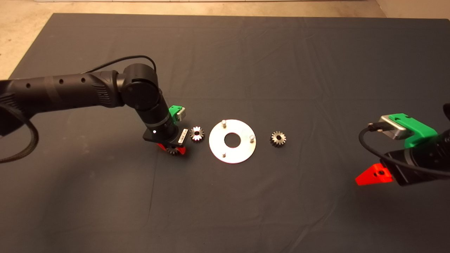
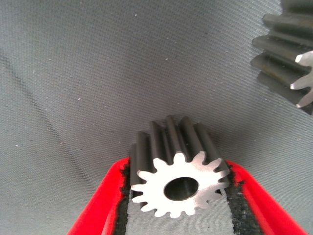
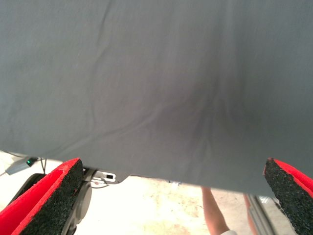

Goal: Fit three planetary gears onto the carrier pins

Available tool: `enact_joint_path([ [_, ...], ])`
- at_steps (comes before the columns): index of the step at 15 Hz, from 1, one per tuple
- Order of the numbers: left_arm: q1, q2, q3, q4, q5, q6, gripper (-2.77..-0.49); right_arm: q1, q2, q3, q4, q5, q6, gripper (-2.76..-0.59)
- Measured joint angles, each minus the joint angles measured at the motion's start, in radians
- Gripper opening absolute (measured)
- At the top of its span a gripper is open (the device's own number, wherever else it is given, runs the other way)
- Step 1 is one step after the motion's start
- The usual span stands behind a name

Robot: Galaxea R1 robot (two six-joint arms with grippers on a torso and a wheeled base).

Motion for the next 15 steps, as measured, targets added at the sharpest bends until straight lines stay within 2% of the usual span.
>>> enact_joint_path([
  [2, 0.0, 0.0, 0.0, 0.0, 0.001, 0.0, -2.15, -0.023, 0.033, -0.068, 0.0, -0.001, -0.048, -0.6],
  [6, 0.0, 0.0, 0.0, 0.0, -0.001, 0.001, -2.15, -0.062, 0.13, -0.148, 0.0, 0.0, -0.085, -0.6],
  [15, 0.0, 0.0, 0.001, 0.0, 0.0, 0.0, -2.29, -0.099, 0.277, -0.309, -0.001, 0.001, -0.139, -0.6],
])
